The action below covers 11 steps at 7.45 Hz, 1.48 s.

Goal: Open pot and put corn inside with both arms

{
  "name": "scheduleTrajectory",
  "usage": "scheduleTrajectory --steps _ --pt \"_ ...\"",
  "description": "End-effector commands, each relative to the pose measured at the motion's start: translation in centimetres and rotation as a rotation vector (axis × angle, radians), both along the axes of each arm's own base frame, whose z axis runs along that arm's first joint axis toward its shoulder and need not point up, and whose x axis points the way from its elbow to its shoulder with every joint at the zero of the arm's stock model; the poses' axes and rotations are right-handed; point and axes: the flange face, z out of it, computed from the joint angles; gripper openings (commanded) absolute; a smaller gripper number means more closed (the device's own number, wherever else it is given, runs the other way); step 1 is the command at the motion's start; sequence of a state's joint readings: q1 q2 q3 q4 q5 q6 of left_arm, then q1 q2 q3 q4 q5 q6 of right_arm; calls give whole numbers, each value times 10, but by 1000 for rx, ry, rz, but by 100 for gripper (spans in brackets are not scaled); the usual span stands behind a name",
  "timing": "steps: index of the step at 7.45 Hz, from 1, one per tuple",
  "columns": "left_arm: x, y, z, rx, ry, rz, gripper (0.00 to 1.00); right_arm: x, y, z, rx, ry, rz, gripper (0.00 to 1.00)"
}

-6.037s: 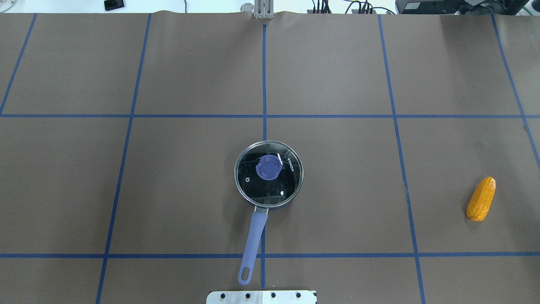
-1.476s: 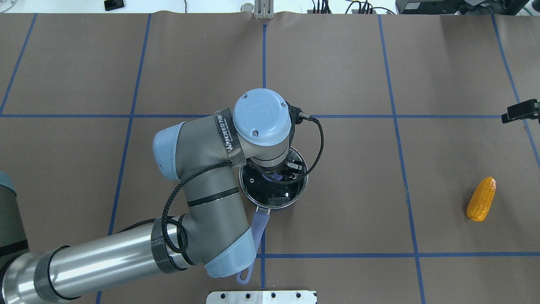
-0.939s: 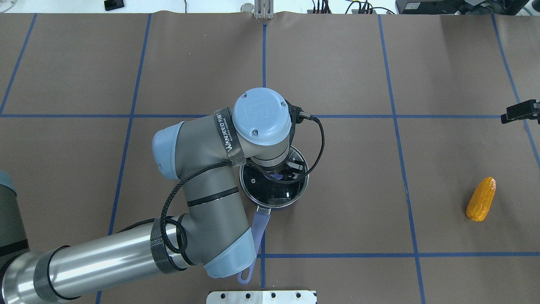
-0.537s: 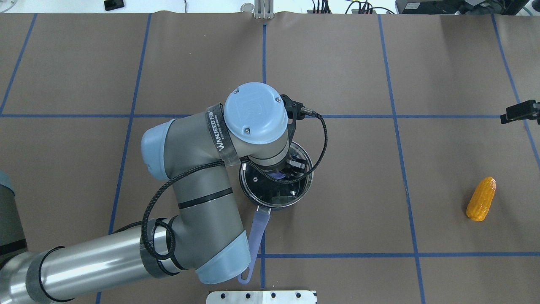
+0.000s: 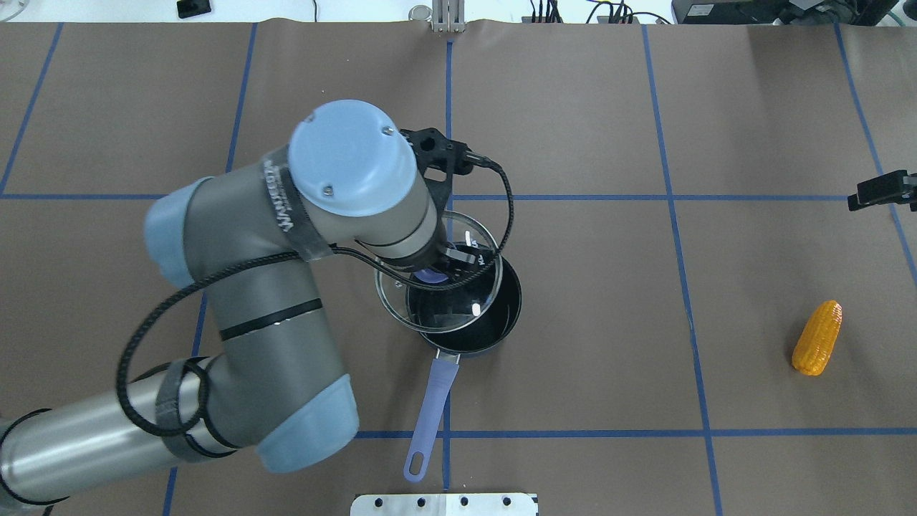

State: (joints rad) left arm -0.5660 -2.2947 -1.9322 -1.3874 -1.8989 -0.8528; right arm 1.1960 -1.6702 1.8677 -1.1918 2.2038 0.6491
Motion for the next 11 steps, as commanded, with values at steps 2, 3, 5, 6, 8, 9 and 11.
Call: scheduleTrajectory --steps 2,3,5,6,8,9,11 --pt "-101 -32 107 108 -108 100 0 -35 7 -12 -16 -46 28 100" --pt "-129 -42 144 133 -159 124 0 -62 12 -18 -21 -46 51 100" --pt "-170 -53 205 174 -214 191 0 -96 21 -28 -15 -44 54 100" --pt "-184 -51 234 187 -217 223 0 -97 24 -33 -11 -50 48 100" --pt "-179 -56 299 215 -188 233 0 -97 27 -31 -13 -48 44 100" --pt "-166 -64 331 226 -120 264 0 -97 27 -31 -12 -47 45 100" --pt "-159 -67 363 229 -90 279 0 -97 27 -32 -11 -48 45 100"
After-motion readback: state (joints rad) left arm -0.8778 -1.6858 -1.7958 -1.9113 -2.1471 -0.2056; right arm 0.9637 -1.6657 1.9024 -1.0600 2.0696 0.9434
